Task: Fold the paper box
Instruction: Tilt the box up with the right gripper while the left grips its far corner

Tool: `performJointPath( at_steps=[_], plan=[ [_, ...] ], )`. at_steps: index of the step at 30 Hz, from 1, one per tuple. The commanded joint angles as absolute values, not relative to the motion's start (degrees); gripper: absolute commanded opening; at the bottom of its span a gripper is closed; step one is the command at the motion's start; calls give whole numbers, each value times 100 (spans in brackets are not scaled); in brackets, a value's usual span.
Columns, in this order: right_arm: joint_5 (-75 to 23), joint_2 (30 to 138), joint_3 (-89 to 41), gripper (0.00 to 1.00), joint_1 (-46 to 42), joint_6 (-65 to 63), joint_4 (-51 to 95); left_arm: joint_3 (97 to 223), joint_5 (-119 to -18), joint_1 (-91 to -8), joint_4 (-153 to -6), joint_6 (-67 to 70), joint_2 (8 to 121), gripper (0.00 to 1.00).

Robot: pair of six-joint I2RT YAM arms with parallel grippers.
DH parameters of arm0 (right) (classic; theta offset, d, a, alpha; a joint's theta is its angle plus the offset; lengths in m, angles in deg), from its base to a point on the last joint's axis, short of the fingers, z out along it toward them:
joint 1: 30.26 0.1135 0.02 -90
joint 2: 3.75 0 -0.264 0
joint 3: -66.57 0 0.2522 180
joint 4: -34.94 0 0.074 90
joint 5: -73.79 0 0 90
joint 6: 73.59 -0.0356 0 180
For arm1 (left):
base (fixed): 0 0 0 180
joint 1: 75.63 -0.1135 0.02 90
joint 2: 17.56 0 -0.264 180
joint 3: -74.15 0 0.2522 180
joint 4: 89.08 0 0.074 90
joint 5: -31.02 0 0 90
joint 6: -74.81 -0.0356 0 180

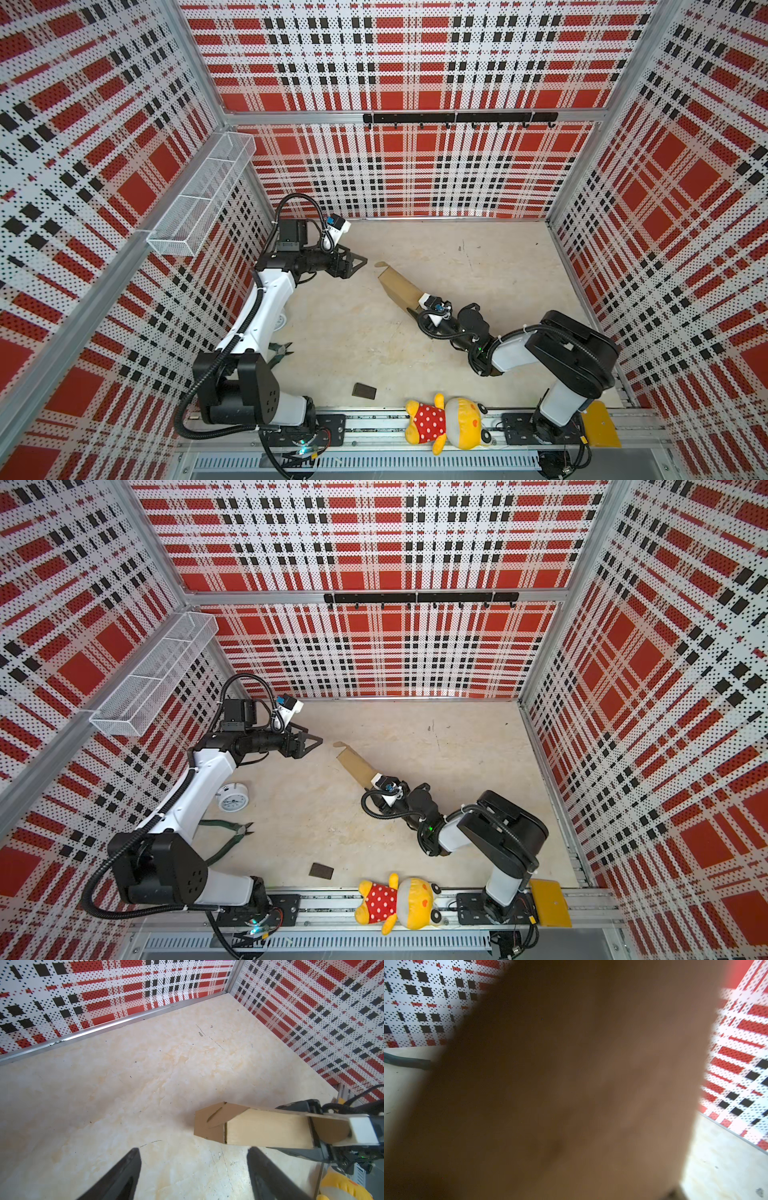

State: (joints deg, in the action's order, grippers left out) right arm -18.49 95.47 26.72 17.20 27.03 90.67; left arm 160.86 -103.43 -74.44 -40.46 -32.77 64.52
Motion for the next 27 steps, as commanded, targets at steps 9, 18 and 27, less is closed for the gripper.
performJointPath(
  at_steps=[9,18,27],
  plan=[
    [-2242,10005,2718,51,1649,2178,10078,16717,-9897,-6723,-3217,-4111,7109,85],
    [-2419,10059,2760,51,1579,2138,10001,16911,-9582,-6440,-3034,-4239,7539,76],
    [-2485,10126,2738,50,1534,2116,9967,17018,-9511,-6269,-2973,-4123,7648,51]
  ],
)
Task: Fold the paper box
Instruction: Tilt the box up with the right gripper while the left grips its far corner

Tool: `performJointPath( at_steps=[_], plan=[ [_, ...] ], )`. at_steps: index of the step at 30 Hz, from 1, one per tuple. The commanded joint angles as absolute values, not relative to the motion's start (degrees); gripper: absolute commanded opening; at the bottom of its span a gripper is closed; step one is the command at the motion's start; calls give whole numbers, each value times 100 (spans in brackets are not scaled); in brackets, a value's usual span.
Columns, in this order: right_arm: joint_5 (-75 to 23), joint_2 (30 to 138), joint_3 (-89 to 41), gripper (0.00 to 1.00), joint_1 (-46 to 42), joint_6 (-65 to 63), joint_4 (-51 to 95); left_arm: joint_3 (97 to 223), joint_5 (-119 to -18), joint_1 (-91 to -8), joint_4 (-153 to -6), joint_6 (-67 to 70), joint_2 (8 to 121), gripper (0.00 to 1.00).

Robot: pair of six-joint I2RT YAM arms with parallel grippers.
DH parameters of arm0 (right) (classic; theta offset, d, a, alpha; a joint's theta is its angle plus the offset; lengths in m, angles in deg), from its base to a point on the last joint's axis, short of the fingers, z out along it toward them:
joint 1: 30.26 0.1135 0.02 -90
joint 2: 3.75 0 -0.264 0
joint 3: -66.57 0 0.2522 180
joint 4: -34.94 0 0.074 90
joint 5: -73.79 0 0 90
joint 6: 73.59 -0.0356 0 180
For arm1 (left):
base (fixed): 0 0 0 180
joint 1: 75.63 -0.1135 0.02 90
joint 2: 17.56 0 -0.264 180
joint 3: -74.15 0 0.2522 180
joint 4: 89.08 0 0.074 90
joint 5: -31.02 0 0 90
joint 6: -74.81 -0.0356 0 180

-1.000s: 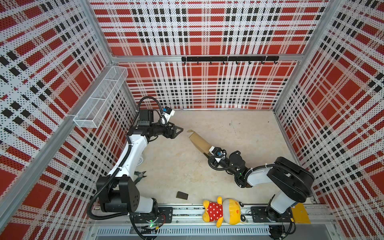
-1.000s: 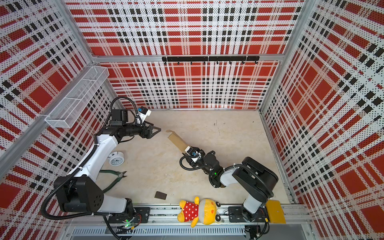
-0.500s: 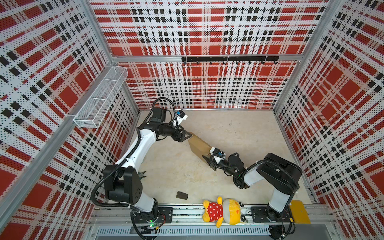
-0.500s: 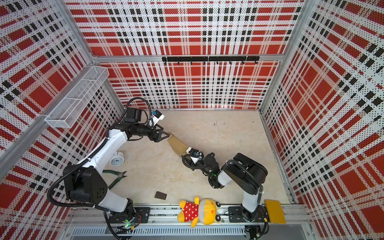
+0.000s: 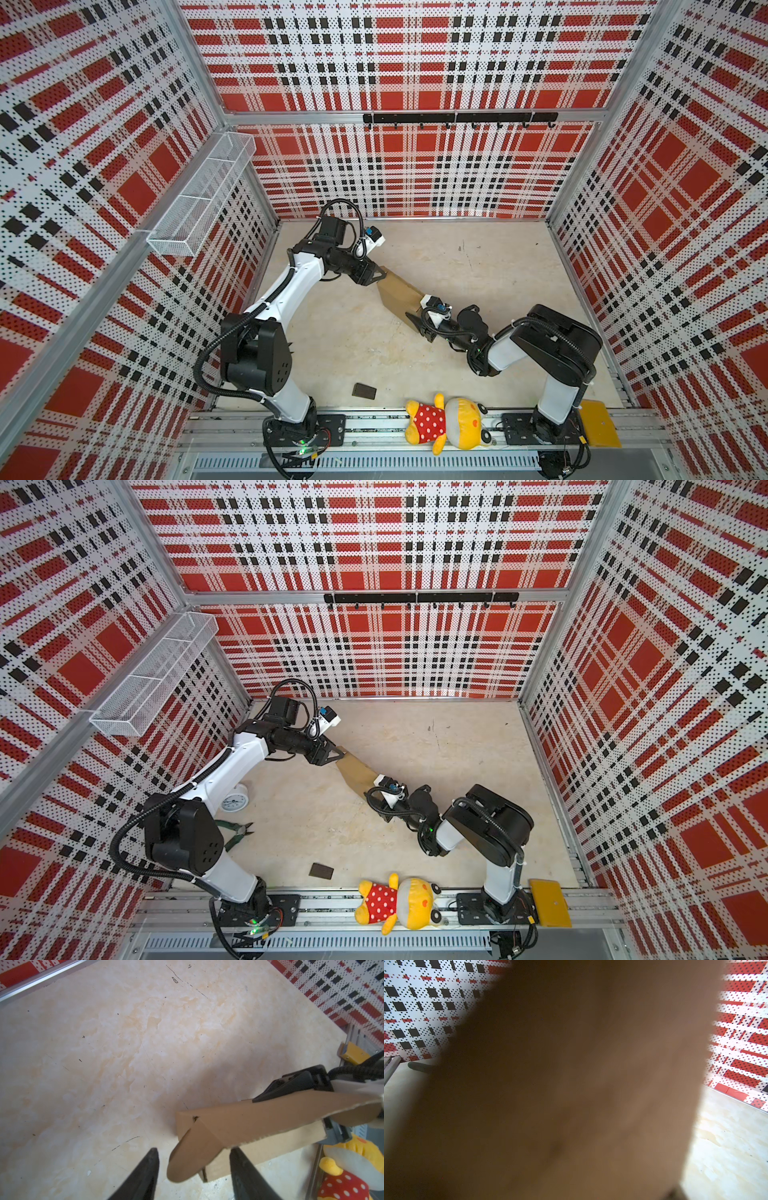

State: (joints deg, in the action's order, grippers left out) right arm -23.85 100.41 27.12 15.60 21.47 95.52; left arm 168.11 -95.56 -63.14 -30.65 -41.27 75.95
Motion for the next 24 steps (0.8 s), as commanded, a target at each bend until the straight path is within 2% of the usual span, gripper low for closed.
performJointPath(
  at_steps=[1,4,11,18,22,24],
  plan=[
    [-2491,10132,2735,50,1519,2116,9966,17013,-9499,-6259,-2970,-4104,7650,47],
    [-2484,10165,2732,50,1496,2098,9975,17002,-9495,-6237,-2979,-4039,7614,35],
    [-2500,10223,2682,49,1493,2085,9928,16930,-9521,-6181,-3031,-3875,7534,29],
    [-2526,10223,2609,49,1496,2098,9810,16912,-9564,-6149,-3110,-3598,7534,17],
    [-2508,10233,2579,49,1497,2107,9756,16838,-9578,-6123,-3187,-3437,7501,16],
    [-2508,10250,2565,49,1496,2099,9764,16760,-9534,-6122,-3267,-3350,7481,21]
  ],
)
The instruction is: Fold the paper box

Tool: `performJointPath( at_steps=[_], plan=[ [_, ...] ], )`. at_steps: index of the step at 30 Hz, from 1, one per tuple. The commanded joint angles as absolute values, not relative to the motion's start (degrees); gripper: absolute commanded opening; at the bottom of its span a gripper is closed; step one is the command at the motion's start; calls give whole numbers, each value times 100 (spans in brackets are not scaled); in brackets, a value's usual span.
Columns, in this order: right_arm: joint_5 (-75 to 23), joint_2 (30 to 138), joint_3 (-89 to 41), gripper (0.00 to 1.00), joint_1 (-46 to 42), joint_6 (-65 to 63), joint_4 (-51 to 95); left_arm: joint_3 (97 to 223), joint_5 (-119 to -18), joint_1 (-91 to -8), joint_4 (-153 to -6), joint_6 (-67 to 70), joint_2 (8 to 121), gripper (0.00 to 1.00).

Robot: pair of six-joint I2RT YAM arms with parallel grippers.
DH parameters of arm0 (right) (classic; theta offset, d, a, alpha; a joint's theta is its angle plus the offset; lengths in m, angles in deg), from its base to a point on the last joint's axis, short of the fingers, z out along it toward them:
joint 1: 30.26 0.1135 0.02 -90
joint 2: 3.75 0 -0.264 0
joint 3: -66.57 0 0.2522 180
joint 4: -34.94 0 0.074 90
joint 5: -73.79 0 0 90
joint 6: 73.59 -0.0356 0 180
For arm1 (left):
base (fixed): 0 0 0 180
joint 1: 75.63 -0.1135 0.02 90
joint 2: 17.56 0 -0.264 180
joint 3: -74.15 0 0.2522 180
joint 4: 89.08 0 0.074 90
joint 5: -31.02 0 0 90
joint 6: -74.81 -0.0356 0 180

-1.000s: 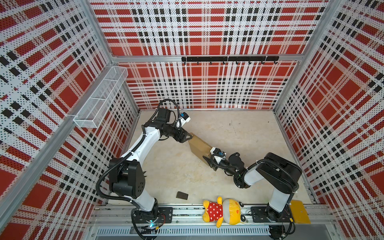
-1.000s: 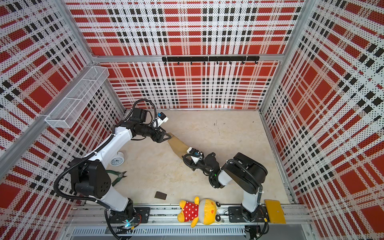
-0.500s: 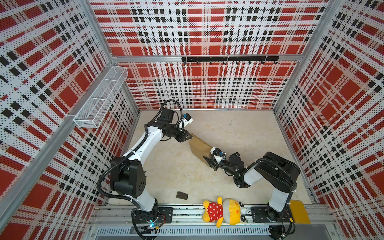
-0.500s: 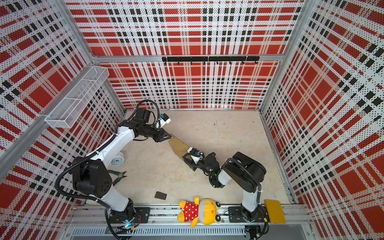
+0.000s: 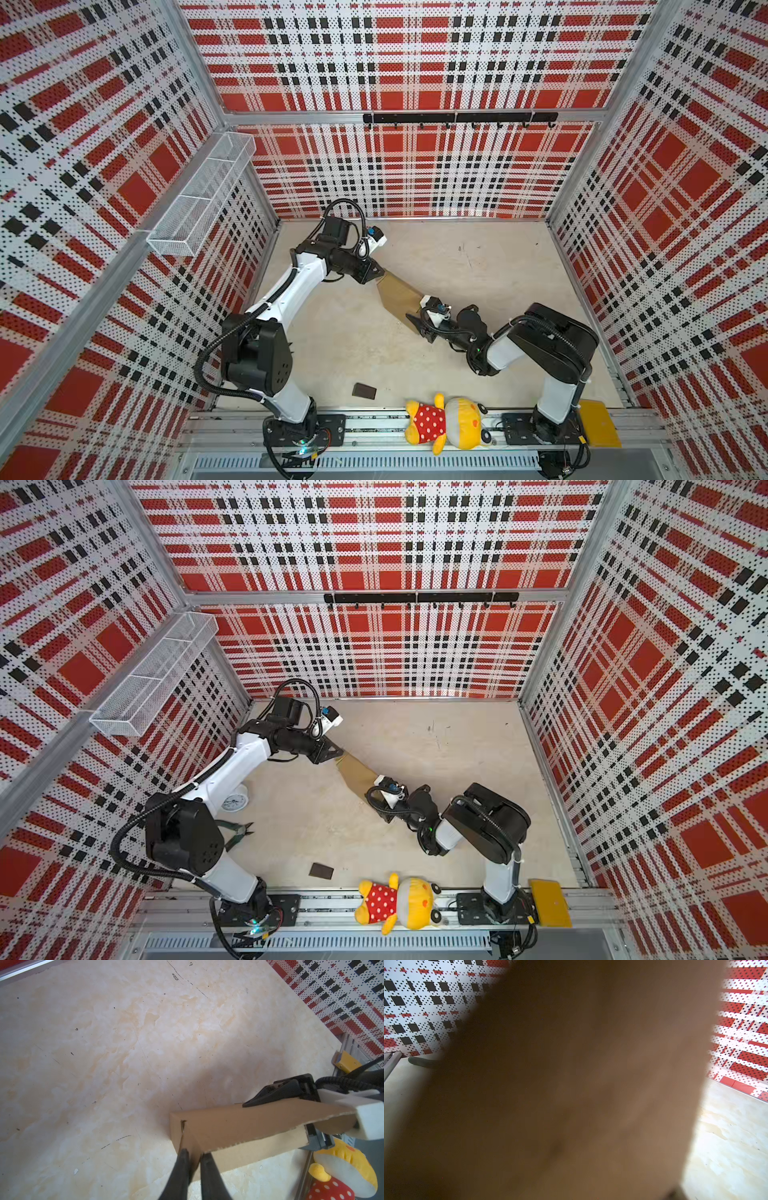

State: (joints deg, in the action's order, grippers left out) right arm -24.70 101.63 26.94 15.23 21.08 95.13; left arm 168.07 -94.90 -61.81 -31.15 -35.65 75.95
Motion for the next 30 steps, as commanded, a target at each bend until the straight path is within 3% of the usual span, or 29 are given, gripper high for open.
performJointPath(
  at_steps=[1,7,14,30],
  plan=[
    [-2503,10257,2569,49,1484,2098,9771,16723,-9504,-6123,-3312,-3338,7481,24],
    [-2509,10322,2557,49,1469,2046,9834,16500,-9306,-6123,-3444,-3268,7482,29],
    [-2517,10363,2574,49,1434,2055,9830,16498,-9314,-6113,-3454,-3115,7398,7],
    [-2499,10503,2619,50,1409,2414,9782,16640,-9413,-6025,-3268,-2846,7323,6]
  ],
)
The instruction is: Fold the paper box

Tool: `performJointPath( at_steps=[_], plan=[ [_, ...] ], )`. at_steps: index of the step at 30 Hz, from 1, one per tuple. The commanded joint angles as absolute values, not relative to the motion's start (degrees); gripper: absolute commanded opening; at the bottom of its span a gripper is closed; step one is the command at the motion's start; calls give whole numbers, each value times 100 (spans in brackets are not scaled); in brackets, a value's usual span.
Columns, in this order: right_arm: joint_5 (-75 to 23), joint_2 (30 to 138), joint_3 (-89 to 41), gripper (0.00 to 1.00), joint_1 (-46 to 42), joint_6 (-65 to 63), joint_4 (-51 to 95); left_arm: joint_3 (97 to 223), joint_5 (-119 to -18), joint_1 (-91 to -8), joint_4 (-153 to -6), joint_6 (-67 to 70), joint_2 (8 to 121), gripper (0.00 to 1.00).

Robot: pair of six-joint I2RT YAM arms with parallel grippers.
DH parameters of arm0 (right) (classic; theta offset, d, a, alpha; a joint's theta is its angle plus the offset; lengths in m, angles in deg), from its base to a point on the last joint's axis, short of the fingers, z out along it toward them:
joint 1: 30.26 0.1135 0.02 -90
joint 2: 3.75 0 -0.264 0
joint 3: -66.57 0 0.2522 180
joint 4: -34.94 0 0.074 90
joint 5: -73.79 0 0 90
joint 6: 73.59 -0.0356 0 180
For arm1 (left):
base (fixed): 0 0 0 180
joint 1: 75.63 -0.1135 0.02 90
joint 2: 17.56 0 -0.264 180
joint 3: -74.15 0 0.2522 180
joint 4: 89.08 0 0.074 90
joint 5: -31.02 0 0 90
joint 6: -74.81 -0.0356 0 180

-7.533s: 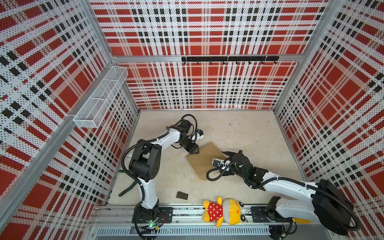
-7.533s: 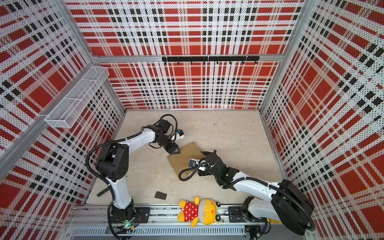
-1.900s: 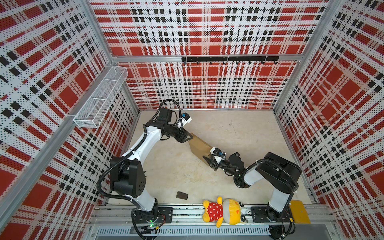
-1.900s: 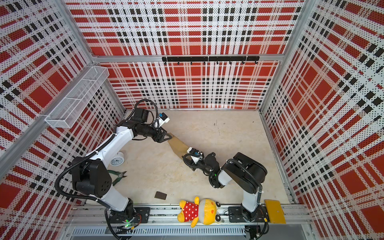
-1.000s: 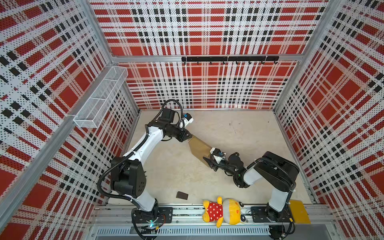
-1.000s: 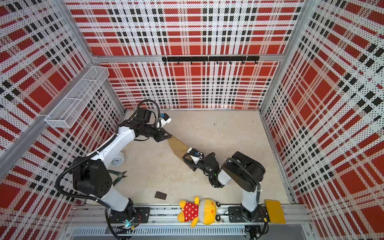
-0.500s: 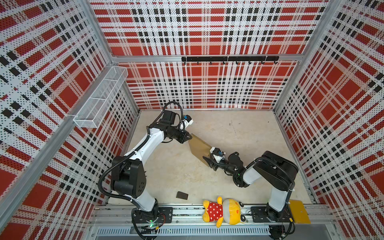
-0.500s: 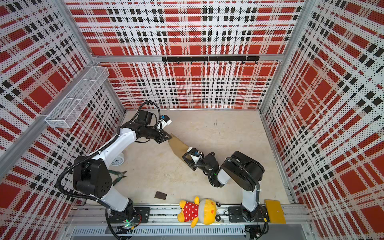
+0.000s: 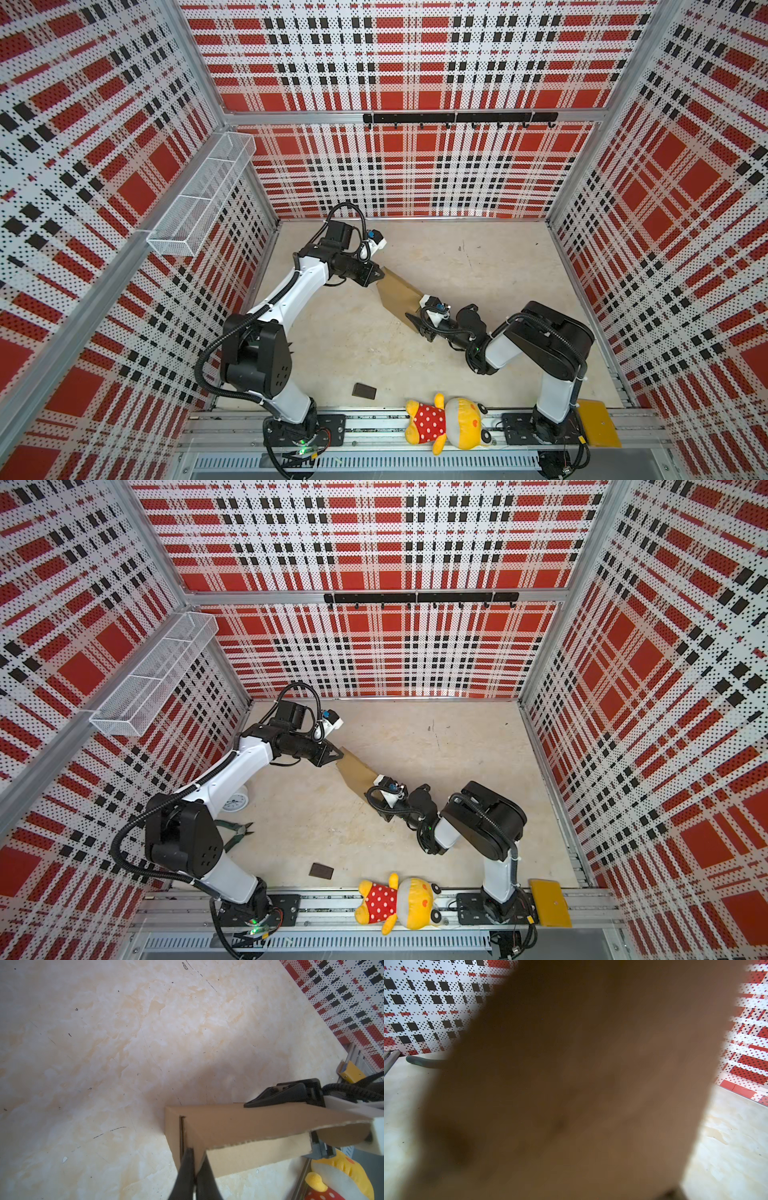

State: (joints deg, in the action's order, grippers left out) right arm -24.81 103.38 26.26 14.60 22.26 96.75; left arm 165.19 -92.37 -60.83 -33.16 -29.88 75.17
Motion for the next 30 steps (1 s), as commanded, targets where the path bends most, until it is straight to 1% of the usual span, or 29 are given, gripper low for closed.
performJointPath(
  at_steps=[1,24,30],
  plan=[
    [-2504,10505,2627,50,1398,2420,9782,16640,-9419,-6028,-3269,-2854,7342,6],
    [-2658,10554,2713,50,1229,2248,10034,16644,-8333,-5878,-3172,-3543,7570,7],
    [-2698,10562,2692,50,1210,2221,10037,16590,-8374,-5874,-3264,-3363,7569,7]
  ],
)
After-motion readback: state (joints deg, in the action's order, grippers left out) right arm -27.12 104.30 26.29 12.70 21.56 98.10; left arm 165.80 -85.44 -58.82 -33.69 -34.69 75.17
